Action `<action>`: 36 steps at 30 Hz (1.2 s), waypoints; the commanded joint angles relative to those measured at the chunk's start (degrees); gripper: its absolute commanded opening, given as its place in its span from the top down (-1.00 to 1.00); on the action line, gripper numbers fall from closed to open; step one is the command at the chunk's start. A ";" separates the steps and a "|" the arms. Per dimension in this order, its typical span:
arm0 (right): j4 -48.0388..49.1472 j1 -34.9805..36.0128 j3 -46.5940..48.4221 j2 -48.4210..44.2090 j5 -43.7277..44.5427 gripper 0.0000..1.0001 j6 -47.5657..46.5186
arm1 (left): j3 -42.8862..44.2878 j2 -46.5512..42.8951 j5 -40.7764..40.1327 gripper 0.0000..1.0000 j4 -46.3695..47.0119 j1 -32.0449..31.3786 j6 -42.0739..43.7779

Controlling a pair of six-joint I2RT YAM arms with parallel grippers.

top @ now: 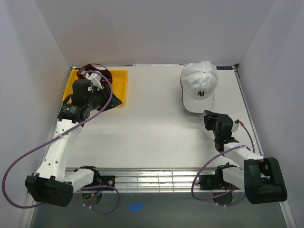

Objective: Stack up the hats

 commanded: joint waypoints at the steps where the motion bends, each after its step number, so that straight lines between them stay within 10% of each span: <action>1: -3.00 -0.23 -0.27 0.26 -0.58 0.09 -3.39 | -0.27 -0.27 0.55 -0.09 1.05 -0.26 0.08; 24: -25.41 -10.60 14.93 -8.00 -13.13 -0.35 -25.86 | 4.91 5.70 8.80 -0.14 8.15 -0.87 -4.04; 36: -39.82 -12.18 52.96 4.19 -15.50 -0.57 -46.98 | 18.18 26.15 5.03 -0.18 26.69 -11.07 -10.98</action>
